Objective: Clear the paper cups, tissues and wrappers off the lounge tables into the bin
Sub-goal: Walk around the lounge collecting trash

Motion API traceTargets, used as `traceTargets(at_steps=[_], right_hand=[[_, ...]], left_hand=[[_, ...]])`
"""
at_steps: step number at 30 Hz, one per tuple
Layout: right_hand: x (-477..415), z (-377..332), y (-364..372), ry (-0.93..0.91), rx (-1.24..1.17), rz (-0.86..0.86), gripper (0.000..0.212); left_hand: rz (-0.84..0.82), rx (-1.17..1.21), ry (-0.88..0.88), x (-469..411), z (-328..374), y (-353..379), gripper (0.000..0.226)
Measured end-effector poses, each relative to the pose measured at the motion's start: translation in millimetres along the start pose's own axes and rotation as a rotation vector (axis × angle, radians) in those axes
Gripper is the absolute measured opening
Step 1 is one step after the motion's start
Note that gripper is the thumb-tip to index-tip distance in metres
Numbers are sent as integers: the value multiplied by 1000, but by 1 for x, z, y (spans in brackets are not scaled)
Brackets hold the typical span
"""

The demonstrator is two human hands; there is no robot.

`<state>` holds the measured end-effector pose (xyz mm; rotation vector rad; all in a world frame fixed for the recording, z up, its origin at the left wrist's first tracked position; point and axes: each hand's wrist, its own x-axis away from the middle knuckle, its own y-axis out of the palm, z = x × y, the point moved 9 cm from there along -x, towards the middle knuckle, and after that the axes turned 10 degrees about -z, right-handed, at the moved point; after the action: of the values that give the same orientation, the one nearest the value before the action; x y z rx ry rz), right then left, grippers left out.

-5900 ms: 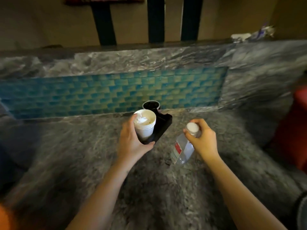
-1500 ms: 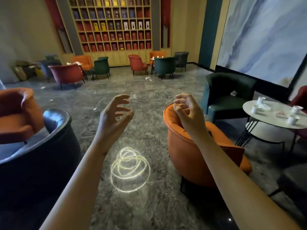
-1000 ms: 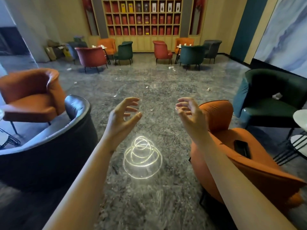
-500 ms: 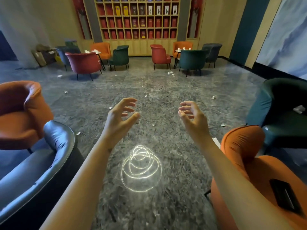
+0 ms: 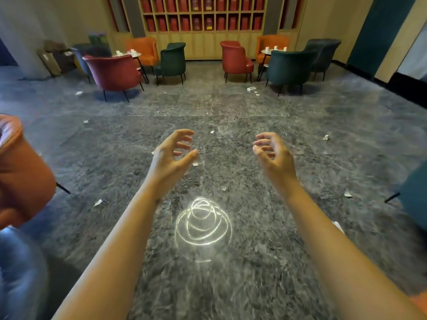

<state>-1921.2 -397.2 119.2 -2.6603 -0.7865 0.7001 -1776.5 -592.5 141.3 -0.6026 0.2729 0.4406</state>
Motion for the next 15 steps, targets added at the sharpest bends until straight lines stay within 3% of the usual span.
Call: traceTargets(at_steps=[15], right_hand=[[-398,234,93,140,-3,4,27]], left_hand=[[-162,37,-97,-403,-287,18,34]])
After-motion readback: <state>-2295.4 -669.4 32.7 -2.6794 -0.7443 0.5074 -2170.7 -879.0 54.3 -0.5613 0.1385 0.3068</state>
